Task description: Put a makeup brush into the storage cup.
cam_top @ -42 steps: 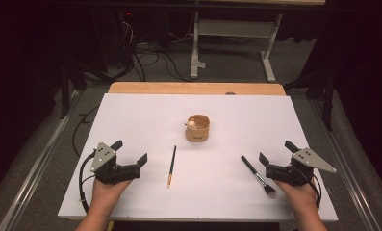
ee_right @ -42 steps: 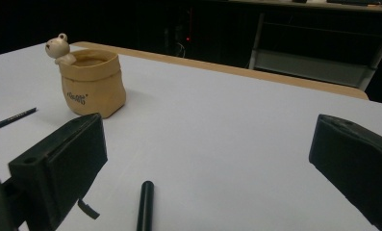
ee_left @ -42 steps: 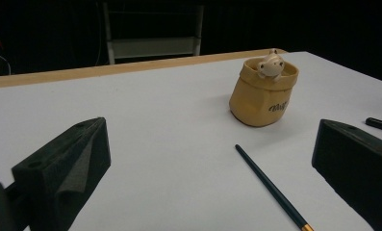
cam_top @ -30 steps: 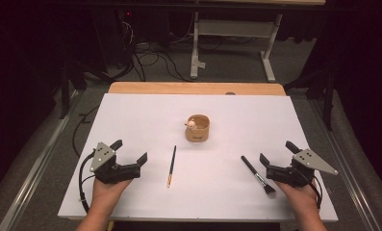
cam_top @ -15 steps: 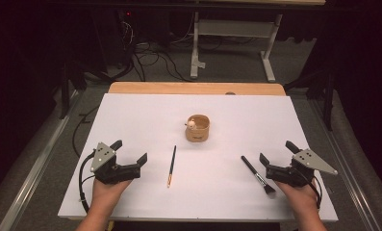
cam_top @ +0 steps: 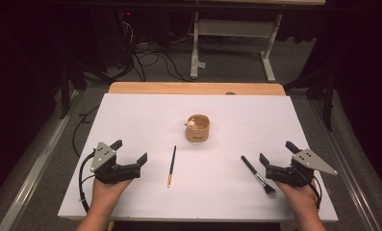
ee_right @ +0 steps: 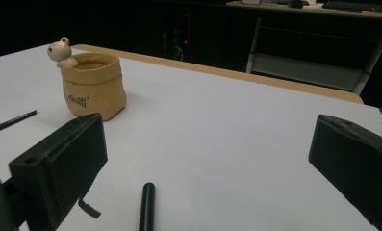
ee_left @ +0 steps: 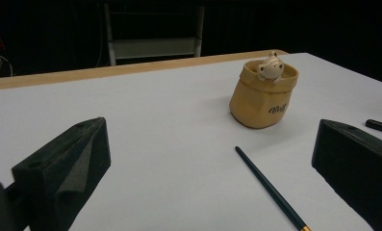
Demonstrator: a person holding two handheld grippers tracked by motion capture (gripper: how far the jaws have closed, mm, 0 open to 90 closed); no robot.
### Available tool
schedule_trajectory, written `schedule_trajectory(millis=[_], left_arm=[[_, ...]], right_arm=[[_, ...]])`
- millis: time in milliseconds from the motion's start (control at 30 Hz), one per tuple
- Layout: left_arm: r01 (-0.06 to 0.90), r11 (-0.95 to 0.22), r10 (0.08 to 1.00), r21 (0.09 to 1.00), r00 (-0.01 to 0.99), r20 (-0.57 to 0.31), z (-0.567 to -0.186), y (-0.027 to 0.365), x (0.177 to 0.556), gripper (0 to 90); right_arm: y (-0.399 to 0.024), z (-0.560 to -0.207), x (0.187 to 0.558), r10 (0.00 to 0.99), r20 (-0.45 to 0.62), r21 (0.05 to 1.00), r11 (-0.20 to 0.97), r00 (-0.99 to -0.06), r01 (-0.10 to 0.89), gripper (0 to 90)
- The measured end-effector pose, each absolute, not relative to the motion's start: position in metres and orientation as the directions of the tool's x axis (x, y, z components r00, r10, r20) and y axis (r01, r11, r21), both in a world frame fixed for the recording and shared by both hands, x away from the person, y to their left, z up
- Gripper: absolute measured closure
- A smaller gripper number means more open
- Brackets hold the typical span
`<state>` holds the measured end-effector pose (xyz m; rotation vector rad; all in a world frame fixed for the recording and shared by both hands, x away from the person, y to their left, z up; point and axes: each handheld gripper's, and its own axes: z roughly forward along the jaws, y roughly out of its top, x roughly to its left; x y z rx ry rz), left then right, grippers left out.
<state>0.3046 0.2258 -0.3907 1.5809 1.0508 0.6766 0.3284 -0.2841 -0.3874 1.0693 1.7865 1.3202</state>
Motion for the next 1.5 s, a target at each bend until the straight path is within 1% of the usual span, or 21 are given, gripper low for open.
schedule_trajectory(millis=[533, 867, 1100, 1500], left_arm=[[0.302, -0.05, 0.889, 0.952, 0.447, -0.095, -0.391, 0.223, 0.305, 0.6], [0.328, -0.071, 0.891, 0.942, 0.446, -0.088, -0.392, 0.222, 0.307, 0.6], [0.413, -0.107, 0.899, 0.904, 0.428, -0.089, -0.396, 0.22, 0.313, 0.6], [0.503, -0.141, 0.902, 0.853, 0.419, -0.098, -0.404, 0.22, 0.319, 1.3]], right_arm=[[-0.281, -0.386, 0.326, 0.897, -0.05, 0.964, 0.159, -0.439, 0.215, 2.9], [-0.279, -0.386, 0.326, 0.9, -0.042, 0.954, 0.165, -0.434, 0.25, 4.7], [-0.278, -0.387, 0.326, 0.898, -0.054, 0.951, 0.179, -0.438, 0.251, 4.7], [-0.276, -0.388, 0.326, 0.9, -0.075, 0.946, 0.2, -0.429, 0.255, 4.6]])
